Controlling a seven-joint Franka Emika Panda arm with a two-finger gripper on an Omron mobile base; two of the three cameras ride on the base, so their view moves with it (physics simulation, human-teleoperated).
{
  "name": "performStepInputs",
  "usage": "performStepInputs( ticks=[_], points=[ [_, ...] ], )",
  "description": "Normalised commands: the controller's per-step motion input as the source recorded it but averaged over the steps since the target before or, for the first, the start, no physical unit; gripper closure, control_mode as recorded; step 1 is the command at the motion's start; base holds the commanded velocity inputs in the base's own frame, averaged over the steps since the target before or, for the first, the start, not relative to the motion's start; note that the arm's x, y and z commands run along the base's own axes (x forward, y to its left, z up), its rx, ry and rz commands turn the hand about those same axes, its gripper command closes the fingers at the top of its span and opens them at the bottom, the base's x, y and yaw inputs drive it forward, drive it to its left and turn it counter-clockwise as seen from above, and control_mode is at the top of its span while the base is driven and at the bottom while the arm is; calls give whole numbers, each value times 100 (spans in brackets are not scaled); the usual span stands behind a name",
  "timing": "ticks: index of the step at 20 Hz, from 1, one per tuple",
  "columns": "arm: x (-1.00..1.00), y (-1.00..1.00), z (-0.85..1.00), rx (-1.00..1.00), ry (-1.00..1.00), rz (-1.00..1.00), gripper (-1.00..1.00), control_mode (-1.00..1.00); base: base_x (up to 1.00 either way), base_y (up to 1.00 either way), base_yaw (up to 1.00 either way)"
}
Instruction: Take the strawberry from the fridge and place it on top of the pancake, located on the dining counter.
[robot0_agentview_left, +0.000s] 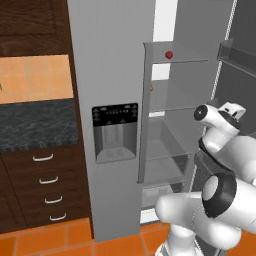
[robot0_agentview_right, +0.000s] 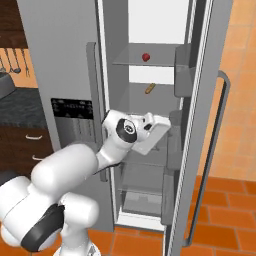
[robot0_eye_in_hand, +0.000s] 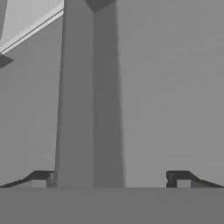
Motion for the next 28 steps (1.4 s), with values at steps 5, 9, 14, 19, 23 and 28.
performStepInputs(
  ticks=[5,9,14,19,23,28],
  points=[
    [-13,83,42,3,9,4,-100,-100,0,0,0],
    [-2,93,17,54,0,25,-100,-100,0,0,0],
    [-8,100,3,65,10,7,-100,-100,0,0,0],
    [-84,73,6,62,-3,-2,-100,-100,0,0,0],
    [-89,47,11,15,-1,-14,-100,-100,0,0,0],
    [-50,47,18,-8,0,-31,-100,-100,0,0,0]
  ],
)
